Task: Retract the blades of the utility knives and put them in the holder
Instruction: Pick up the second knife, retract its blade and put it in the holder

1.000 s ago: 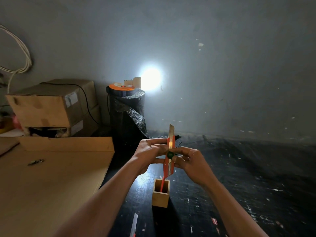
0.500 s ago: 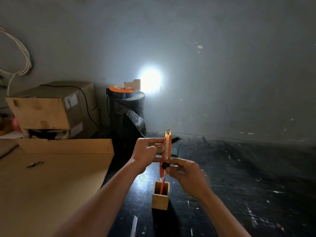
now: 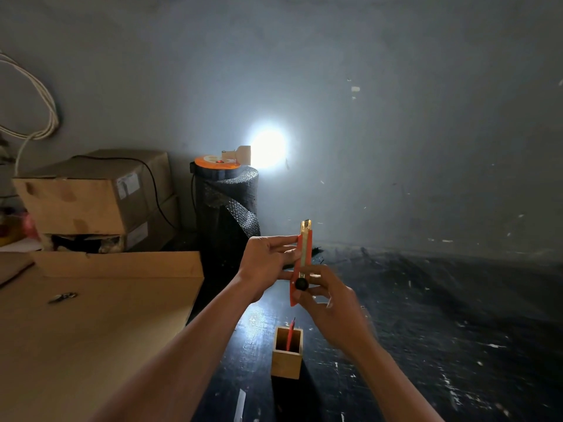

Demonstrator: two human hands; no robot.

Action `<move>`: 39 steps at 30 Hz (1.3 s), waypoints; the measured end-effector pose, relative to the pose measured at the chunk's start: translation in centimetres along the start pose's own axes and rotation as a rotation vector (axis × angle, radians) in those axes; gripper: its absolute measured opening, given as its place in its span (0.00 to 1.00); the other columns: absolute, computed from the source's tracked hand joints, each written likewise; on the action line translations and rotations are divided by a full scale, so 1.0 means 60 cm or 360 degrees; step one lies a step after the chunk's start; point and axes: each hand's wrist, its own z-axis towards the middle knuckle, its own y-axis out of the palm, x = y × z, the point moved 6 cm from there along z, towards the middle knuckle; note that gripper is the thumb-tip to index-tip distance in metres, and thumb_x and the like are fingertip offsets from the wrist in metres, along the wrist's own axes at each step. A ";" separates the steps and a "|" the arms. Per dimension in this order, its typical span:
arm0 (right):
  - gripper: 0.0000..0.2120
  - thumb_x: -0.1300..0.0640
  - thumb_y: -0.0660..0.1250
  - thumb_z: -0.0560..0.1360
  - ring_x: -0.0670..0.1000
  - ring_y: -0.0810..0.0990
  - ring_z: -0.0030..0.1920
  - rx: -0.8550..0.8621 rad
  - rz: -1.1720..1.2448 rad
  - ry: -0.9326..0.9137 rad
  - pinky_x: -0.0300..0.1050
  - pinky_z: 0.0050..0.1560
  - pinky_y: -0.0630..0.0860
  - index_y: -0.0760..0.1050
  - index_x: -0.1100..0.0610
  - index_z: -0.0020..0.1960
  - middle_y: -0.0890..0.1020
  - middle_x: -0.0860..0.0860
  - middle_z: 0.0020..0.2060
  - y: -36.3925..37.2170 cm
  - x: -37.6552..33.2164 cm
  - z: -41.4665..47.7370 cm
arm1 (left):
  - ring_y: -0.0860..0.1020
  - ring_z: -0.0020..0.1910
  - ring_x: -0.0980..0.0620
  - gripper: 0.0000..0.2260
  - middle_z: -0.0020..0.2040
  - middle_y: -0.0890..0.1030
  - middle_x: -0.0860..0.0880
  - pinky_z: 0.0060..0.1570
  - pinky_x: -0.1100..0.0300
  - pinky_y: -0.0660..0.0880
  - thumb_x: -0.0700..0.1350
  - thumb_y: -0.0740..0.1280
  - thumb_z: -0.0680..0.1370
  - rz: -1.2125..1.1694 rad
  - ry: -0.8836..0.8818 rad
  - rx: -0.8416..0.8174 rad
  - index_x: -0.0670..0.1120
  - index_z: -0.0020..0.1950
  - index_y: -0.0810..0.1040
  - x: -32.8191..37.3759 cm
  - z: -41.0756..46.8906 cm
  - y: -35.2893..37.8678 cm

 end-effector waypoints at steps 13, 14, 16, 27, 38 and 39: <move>0.14 0.54 0.70 0.79 0.29 0.78 0.40 -0.0039 -0.0081 0.0030 0.21 0.36 0.73 0.72 0.36 0.54 0.76 0.26 0.44 0.004 0.008 -0.007 | 0.88 0.47 0.40 0.12 0.51 0.89 0.41 0.49 0.39 0.85 0.31 0.72 0.77 0.0000 -0.0002 0.0014 0.43 0.57 0.87 -0.012 -0.004 0.000; 0.11 0.53 0.70 0.78 0.29 0.77 0.40 -0.0042 -0.0086 0.0050 0.21 0.36 0.73 0.72 0.39 0.54 0.76 0.27 0.44 0.005 0.011 -0.005 | 0.88 0.48 0.40 0.12 0.51 0.89 0.42 0.48 0.40 0.85 0.31 0.72 0.77 0.0008 0.0008 0.0008 0.45 0.55 0.87 -0.011 -0.005 0.002; 0.09 0.51 0.70 0.77 0.29 0.77 0.38 -0.0039 -0.0058 0.0095 0.22 0.34 0.73 0.73 0.45 0.55 0.75 0.30 0.44 0.007 0.016 -0.003 | 0.88 0.48 0.41 0.12 0.51 0.89 0.43 0.47 0.41 0.86 0.31 0.72 0.77 0.0020 0.0023 -0.0002 0.47 0.53 0.88 -0.008 -0.009 0.007; 0.09 0.53 0.69 0.79 0.35 0.80 0.44 -0.0073 -0.0082 0.0093 0.21 0.35 0.73 0.71 0.43 0.55 0.79 0.36 0.50 0.005 0.016 -0.008 | 0.89 0.45 0.45 0.12 0.51 0.89 0.44 0.41 0.50 0.87 0.32 0.71 0.78 0.0061 0.0055 0.0062 0.40 0.60 0.85 -0.014 -0.013 0.001; 0.14 0.45 0.66 0.78 0.41 0.84 0.51 -0.0044 0.0156 0.0149 0.38 0.50 0.83 0.67 0.34 0.61 0.80 0.33 0.51 0.020 0.042 0.005 | 0.89 0.42 0.44 0.12 0.45 0.90 0.44 0.37 0.55 0.85 0.31 0.71 0.77 -0.0005 0.0015 0.0024 0.44 0.56 0.86 -0.042 -0.014 -0.018; 0.14 0.46 0.65 0.79 0.42 0.84 0.52 -0.0020 0.0215 0.0163 0.37 0.49 0.83 0.67 0.35 0.62 0.81 0.35 0.51 0.020 0.045 0.013 | 0.89 0.43 0.43 0.12 0.46 0.90 0.45 0.37 0.54 0.85 0.31 0.71 0.77 -0.0011 0.0009 0.0014 0.44 0.56 0.86 -0.047 -0.014 -0.020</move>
